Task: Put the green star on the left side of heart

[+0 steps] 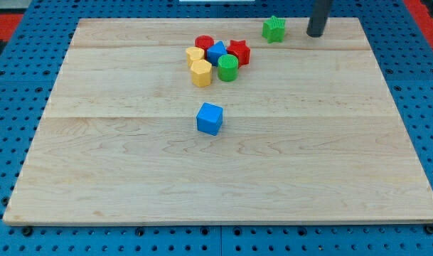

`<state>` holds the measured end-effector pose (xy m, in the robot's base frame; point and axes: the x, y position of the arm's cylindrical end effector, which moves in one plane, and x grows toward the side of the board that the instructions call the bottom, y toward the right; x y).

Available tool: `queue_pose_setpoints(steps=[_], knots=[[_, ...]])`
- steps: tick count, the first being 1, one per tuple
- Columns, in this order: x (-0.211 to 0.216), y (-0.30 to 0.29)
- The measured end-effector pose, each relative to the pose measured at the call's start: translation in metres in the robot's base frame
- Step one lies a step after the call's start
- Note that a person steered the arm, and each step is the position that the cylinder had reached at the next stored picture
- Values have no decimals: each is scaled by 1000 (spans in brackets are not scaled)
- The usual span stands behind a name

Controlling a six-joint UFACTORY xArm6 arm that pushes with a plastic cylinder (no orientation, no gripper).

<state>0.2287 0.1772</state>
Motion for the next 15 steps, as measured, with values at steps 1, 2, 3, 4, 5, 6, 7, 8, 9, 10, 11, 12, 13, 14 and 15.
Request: queue_pose_setpoints(steps=[1, 2, 3, 4, 5, 6, 7, 8, 9, 10, 11, 12, 13, 14, 15], knots=[[-7, -56], [-6, -45], [-6, -79], [-6, -170], [-6, -202], [-18, -167], [-36, -181], [-3, -245], [33, -281], [19, -277], [11, -285], [-5, -332], [26, -354], [47, -324], [47, -280]])
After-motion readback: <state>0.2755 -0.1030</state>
